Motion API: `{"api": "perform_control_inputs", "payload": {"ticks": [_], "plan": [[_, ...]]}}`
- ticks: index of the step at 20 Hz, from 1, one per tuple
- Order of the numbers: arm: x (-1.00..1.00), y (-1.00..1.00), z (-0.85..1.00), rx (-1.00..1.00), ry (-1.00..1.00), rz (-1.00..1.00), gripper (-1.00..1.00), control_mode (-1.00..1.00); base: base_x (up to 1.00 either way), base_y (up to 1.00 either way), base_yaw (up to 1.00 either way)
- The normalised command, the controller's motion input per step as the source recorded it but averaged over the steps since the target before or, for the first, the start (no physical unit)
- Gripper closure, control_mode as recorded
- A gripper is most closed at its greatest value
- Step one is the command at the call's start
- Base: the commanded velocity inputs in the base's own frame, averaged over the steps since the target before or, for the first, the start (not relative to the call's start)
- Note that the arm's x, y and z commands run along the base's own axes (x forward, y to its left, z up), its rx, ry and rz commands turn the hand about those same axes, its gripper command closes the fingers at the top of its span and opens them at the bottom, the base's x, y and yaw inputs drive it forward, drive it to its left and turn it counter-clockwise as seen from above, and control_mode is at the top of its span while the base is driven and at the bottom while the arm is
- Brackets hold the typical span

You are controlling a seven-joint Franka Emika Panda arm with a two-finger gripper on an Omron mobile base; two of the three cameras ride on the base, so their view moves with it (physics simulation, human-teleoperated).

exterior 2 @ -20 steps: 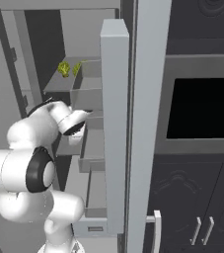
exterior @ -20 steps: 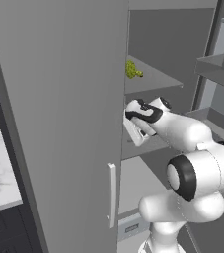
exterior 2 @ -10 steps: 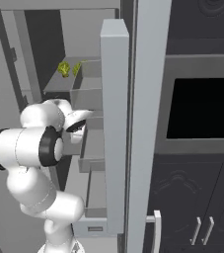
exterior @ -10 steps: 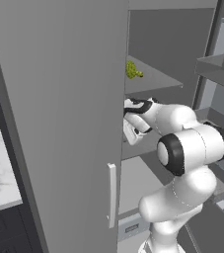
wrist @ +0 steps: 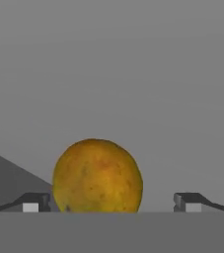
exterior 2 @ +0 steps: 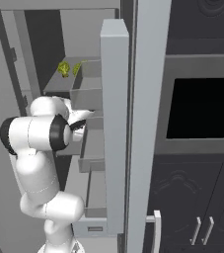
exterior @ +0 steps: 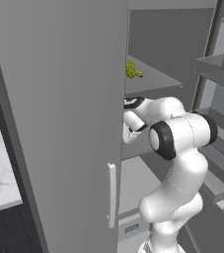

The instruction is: Take the broccoli and orange from the second highest rack and move them to the highest rack where the broccolis are located, to maximize freezer space. Close the freezer door after rearranging.

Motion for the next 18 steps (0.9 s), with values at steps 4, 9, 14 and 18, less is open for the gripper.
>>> {"api": "perform_control_inputs", "payload": {"ticks": [4, 9, 14, 18], "plan": [[0.46, 0.1, -0.19, 0.08, 0.03, -0.01, -1.0, -1.0, 0.0, 0.0, 0.0], [0.38, 0.14, -0.35, 0.01, 0.15, 0.0, -1.0, -1.0, 0.0, 0.0, 0.0], [0.23, 0.15, -0.52, 0.0, 0.1, 0.0, 1.0, -1.0, 0.0, 0.0, 0.0], [0.01, 0.06, -0.35, 0.0, 0.05, 0.0, 1.0, -1.0, 0.0, 0.0, 0.0]]}}
